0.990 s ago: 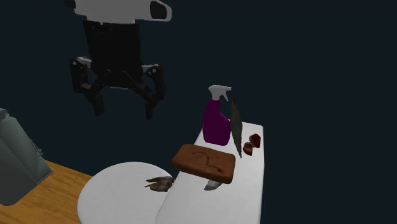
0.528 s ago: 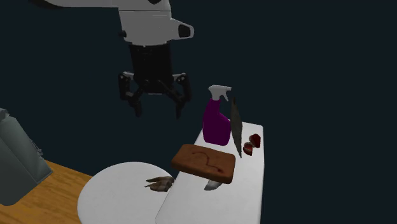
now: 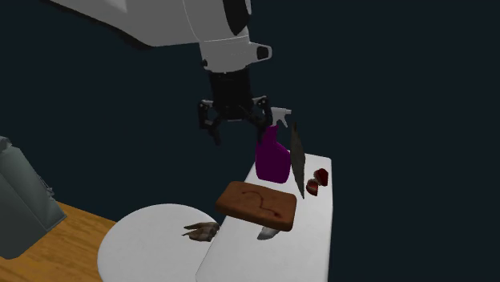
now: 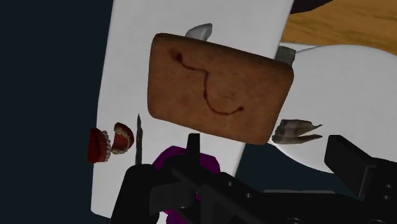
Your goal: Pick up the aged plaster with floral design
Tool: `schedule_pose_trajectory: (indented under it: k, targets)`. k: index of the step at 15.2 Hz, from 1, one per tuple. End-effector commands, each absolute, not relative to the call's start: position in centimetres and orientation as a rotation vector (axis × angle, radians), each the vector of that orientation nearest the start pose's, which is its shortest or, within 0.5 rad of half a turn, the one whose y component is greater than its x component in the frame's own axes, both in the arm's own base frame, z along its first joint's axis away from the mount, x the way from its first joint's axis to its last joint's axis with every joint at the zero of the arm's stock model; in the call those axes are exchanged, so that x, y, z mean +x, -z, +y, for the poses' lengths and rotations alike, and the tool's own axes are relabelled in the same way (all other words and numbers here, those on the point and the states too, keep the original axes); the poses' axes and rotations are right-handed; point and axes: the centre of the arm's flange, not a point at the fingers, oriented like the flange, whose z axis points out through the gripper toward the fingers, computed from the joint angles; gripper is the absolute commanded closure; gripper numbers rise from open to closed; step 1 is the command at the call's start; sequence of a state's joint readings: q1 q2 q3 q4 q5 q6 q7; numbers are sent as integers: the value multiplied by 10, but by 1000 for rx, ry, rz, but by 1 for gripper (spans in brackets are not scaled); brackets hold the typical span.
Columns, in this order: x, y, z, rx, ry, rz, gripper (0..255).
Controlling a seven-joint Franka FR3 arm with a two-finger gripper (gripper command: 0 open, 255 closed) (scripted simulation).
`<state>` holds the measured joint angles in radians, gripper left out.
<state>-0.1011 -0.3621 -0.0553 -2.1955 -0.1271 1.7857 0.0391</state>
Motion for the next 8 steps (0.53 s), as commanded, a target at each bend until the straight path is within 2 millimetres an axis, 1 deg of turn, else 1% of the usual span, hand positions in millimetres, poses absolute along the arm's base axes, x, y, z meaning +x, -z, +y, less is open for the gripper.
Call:
schedule_pose_trajectory:
  k: [1, 8]
  targets:
    - [454, -514, -95, -3257, -87, 280, 0]
    - [511, -482, -150, -3343, -93, 350, 0]
